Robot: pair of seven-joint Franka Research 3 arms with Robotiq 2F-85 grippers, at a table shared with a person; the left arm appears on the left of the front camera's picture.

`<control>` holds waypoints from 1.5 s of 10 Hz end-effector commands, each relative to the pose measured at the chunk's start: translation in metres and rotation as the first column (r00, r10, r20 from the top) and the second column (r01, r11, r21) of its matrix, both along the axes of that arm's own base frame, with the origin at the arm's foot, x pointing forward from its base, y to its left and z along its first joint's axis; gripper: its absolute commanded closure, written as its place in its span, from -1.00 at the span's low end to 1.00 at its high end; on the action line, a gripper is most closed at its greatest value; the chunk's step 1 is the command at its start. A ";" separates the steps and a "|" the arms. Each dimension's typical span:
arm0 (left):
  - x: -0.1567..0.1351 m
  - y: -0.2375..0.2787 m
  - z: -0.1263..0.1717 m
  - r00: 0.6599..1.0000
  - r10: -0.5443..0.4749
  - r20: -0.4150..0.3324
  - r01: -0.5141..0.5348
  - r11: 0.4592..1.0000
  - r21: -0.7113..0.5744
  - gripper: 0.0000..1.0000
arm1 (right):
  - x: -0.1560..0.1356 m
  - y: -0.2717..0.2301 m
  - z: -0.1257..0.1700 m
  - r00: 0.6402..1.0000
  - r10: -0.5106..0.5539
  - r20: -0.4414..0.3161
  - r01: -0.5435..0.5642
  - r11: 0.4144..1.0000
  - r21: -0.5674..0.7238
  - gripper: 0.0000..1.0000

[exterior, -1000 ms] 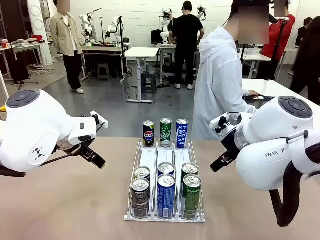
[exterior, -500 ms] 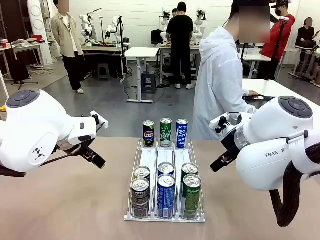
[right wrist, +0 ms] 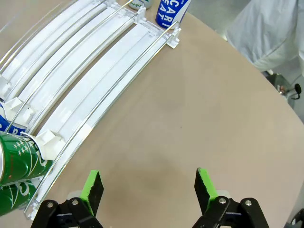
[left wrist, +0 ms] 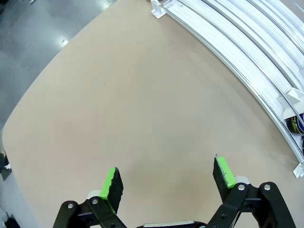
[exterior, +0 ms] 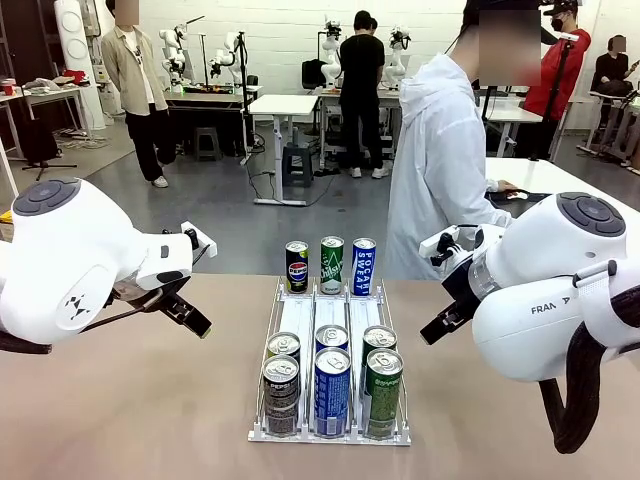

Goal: Retrieve and hand over the desired beverage to the person.
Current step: Pick up a can of the same type that the person held from the Automatic Can Dispenser.

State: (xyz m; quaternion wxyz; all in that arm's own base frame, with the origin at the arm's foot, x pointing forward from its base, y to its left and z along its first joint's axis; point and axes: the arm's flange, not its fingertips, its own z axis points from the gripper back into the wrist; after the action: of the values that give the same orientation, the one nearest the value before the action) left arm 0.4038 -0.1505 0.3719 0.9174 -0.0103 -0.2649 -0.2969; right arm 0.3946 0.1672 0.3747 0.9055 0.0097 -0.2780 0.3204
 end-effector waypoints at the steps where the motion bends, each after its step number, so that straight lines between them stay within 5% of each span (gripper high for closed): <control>1: -0.004 -0.005 0.034 0.998 -0.047 0.038 0.046 0.998 0.037 -1.00 | -0.012 -0.003 0.037 0.999 -0.017 0.031 0.018 1.000 -0.017 -1.00; 3: -0.005 -0.009 0.093 0.997 -0.055 0.052 0.052 0.997 0.062 -1.00 | -0.020 -0.015 0.114 0.998 -0.005 0.055 0.004 1.000 0.017 -1.00; 5: -0.023 -0.001 0.145 0.991 -0.078 0.110 0.073 0.996 0.053 -1.00 | -0.025 -0.022 0.169 0.991 -0.032 0.129 0.021 0.997 0.080 -1.00; 7: -0.041 -0.001 0.182 0.986 -0.073 0.147 0.063 0.995 0.072 -1.00 | -0.031 -0.022 0.213 0.991 -0.050 0.121 0.039 0.995 0.090 -1.00; 10: -0.071 0.006 0.225 0.971 -0.051 0.234 0.035 0.997 0.073 -1.00 | -0.051 -0.018 0.235 0.986 -0.064 0.153 0.053 0.996 0.069 -1.00; 11: -0.054 0.001 0.213 0.980 -0.066 0.188 0.060 0.997 0.041 -1.00 | -0.039 -0.023 0.239 0.985 -0.041 0.168 0.029 0.997 0.078 -1.00; 15: -0.059 0.003 0.217 0.979 -0.068 0.191 0.059 0.997 0.049 -1.00 | -0.043 -0.020 0.242 0.985 -0.041 0.167 0.028 0.997 0.075 -1.00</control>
State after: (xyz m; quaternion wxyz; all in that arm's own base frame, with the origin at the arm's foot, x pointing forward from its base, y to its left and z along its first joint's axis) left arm 0.3484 -0.1490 0.5835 0.8795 0.0296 -0.3396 -0.3321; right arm 0.3518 0.1470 0.6163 0.8833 0.0107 -0.3650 0.2939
